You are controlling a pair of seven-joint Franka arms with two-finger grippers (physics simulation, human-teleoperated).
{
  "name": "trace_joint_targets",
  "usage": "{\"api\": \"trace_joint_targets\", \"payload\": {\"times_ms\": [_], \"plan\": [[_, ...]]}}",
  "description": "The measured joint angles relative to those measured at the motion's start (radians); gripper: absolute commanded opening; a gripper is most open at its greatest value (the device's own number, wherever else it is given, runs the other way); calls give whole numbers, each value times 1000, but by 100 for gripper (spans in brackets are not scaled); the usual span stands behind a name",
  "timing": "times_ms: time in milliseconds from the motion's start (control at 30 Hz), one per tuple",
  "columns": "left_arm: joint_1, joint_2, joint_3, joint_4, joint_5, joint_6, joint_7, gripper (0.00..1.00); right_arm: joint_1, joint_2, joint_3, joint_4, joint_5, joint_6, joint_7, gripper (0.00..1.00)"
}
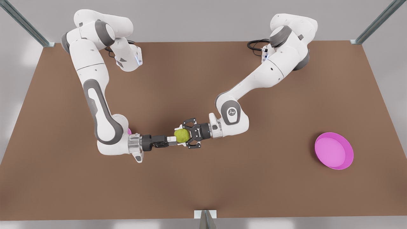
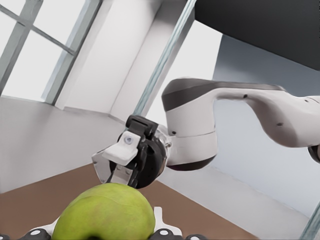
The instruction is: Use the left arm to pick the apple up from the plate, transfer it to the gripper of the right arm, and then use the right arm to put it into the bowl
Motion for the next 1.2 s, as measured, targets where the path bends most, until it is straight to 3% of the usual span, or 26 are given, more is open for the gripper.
{"api": "trace_joint_targets", "payload": {"times_ms": [600, 700, 833, 867, 900, 1100, 1200], "plan": [[-8, 11, 5, 9, 1, 0, 134, 77, 3, 0, 48, -27, 12, 0, -88, 100], [-8, 11, 5, 9, 1, 0, 146, 77, 4, 0, 48, -27, 13, 2, -97, 75], [-9, 11, 5, 9, 1, 0, 159, 77, 3, 0, 48, -27, 13, 4, -110, 74], [-8, 11, 5, 9, 2, 0, 162, 78, 3, 0, 48, -27, 13, 4, -113, 74], [-8, 11, 5, 9, 2, 0, 164, 100, 3, 0, 48, -27, 13, 5, -115, 74], [8, 5, 5, -12, 13, -3, 167, 100, -3, 0, 47, -27, 9, 2, -128, 74], [83, -66, 1, -151, 25, -4, 166, 100, -19, 0, 42, -27, 1, -6, -133, 74]]}}
